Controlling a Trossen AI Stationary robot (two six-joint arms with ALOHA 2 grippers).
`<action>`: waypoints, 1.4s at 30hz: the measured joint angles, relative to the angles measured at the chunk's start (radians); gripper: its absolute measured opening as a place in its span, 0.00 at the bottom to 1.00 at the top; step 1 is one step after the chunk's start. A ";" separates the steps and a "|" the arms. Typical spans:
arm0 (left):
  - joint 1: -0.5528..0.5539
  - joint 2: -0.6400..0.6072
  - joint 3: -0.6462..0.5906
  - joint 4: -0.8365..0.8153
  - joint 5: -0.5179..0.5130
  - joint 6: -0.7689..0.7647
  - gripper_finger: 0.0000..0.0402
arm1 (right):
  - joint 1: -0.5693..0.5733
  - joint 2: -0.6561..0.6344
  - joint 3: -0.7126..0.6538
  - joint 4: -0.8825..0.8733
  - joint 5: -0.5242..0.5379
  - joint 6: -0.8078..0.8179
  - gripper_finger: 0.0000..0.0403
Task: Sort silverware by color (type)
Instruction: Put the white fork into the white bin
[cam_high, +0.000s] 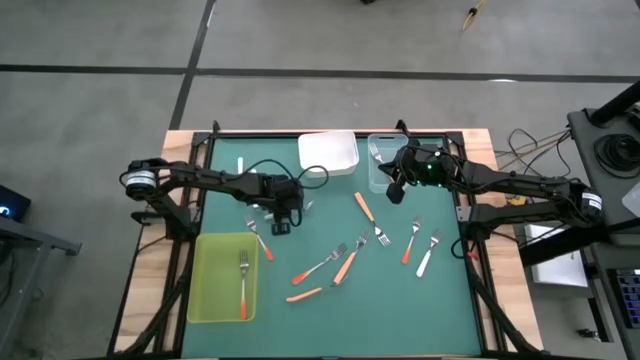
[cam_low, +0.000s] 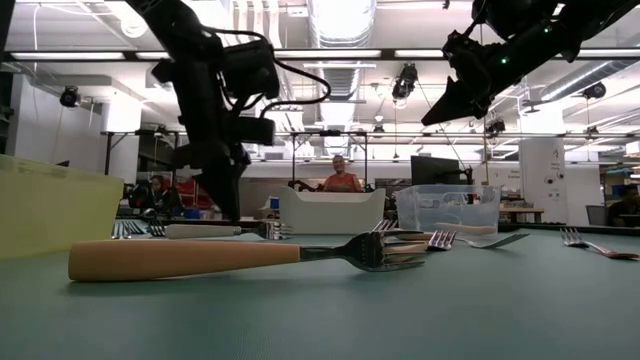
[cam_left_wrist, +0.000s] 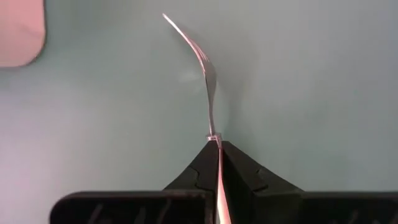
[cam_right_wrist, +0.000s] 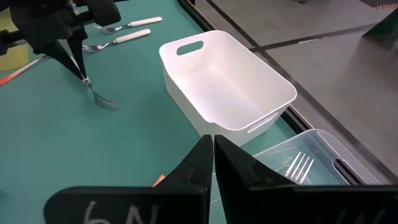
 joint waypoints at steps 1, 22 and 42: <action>0.000 -0.001 0.002 0.003 0.000 0.000 0.00 | 0.000 0.000 0.000 0.000 0.000 0.000 0.02; -0.002 -0.001 0.003 0.002 0.001 -0.044 0.00 | 0.000 0.000 0.000 0.000 0.000 0.011 0.02; -0.004 -0.010 -0.011 0.006 0.068 -0.070 0.24 | 0.000 0.000 0.000 0.000 0.000 0.011 0.02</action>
